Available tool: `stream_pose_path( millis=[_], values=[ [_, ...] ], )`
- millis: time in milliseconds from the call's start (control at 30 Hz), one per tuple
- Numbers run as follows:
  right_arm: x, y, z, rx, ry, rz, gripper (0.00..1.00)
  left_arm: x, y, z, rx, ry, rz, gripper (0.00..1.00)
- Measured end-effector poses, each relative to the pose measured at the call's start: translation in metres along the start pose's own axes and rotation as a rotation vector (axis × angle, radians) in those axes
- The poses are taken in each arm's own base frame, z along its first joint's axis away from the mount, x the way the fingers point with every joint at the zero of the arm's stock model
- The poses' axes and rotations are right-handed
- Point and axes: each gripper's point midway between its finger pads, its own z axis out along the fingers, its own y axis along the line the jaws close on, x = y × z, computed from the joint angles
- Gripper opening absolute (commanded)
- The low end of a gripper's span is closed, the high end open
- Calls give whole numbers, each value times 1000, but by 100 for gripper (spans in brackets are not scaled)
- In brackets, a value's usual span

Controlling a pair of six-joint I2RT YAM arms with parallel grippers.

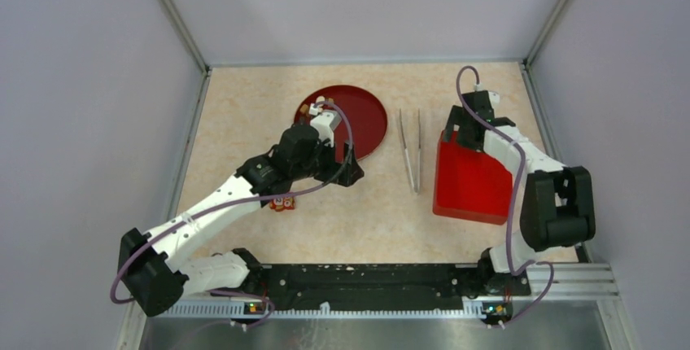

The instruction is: Pack the chocolate

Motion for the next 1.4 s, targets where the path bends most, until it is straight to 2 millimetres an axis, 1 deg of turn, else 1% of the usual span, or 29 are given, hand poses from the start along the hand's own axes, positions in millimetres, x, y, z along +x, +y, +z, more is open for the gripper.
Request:
stream_pose_path(
  millis=[33, 67, 133, 233, 300, 367, 500, 567, 600, 700, 800, 900, 933, 967, 1067, 1133, 1200, 1233, 1300, 1333, 1400],
  values=[
    [3, -1, 8, 14, 9, -9, 94, 1, 1, 0, -1, 3, -3, 99],
    [0, 1, 11, 14, 0, -8, 94, 3, 2, 1, -3, 6, -5, 99],
    [-3, 4, 10, 1, -5, -6, 94, 7, 3, 1, -7, 13, -7, 99],
    [-2, 4, 6, -9, 4, -10, 94, 8, 4, 0, -7, 13, -7, 99],
    [-8, 5, -4, -24, -8, -9, 94, 7, 3, -1, -6, 10, -7, 99],
    [-23, 8, -18, -46, -47, -2, 94, 7, 3, -1, -6, 9, -6, 99],
    [-61, 16, -45, -90, -152, 19, 94, 7, 3, -1, -5, 8, -6, 99],
    [-70, 18, -49, -101, -180, 24, 94, 7, 3, -1, -6, 9, -7, 99],
    [-70, 19, -48, -101, -182, 24, 94, 7, 3, -1, -6, 9, -8, 99],
    [-65, 16, -36, -70, -160, 13, 94, 6, 3, -2, -5, 8, -11, 99],
    [-51, 12, -8, -15, -108, -18, 95, 7, 3, -4, -3, 3, -13, 99],
    [-24, 10, 28, 37, -14, -43, 95, 10, 4, -7, -1, -2, -15, 99],
    [-32, 16, 31, 18, -40, -37, 95, 11, 4, -8, -2, 0, -17, 99],
    [-36, 18, 32, 14, -52, -37, 95, 12, 5, -8, -2, 1, -18, 99],
    [-34, 17, 35, 19, -47, -40, 95, 15, 6, -8, -5, 6, -25, 99],
    [-33, 15, 31, 21, -43, -45, 96, 15, 6, -8, -7, 5, -25, 99],
    [-33, 11, 20, 28, -34, -57, 97, 14, 7, -8, -11, 3, -25, 99],
    [-37, 9, 12, 30, -38, -63, 97, 14, 8, -8, -14, 2, -25, 99],
    [-52, 7, -6, 20, -74, -62, 97, 13, 8, -8, -19, -4, -24, 99],
    [-63, 7, -16, 12, -102, -54, 97, 13, 9, -9, -20, -5, -24, 99],
    [-91, 3, -39, -4, -180, -28, 98, 12, 8, -10, -21, -11, -24, 99]
  ],
)
